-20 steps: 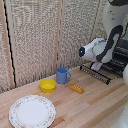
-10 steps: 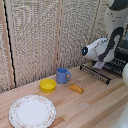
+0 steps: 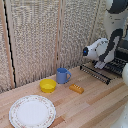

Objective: Position your gripper near the tray handle while precisely lining it up. Firmly yet gently grip the handle, ensuring a strong hold. Slide the tray into the oven in a steady manner until it's entirely inside. Relinquish the handle as it sits within the oven and extract your gripper with care.

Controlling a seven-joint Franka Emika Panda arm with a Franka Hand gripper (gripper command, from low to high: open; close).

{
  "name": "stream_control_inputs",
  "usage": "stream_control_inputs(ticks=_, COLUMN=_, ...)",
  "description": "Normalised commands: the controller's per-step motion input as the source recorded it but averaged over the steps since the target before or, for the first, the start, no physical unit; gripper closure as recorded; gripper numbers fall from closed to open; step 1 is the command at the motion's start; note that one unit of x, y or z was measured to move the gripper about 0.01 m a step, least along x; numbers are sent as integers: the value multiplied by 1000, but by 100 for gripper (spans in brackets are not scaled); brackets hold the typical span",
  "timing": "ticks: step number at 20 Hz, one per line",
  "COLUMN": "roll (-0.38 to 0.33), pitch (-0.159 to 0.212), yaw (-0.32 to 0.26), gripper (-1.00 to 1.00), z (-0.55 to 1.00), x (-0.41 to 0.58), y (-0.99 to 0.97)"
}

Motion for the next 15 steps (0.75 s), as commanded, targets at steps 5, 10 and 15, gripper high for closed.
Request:
stream_control_inputs(ticks=5, roll=-3, pitch=0, yaw=0, gripper=-100, z=82, x=95, y=216)
stream_control_inputs(ticks=10, roll=-11, pitch=11, yaw=-21, gripper=-100, z=303, x=263, y=181)
stream_control_inputs(ticks=15, roll=27, pitch=33, yaw=-2, gripper=-100, z=319, x=379, y=415)
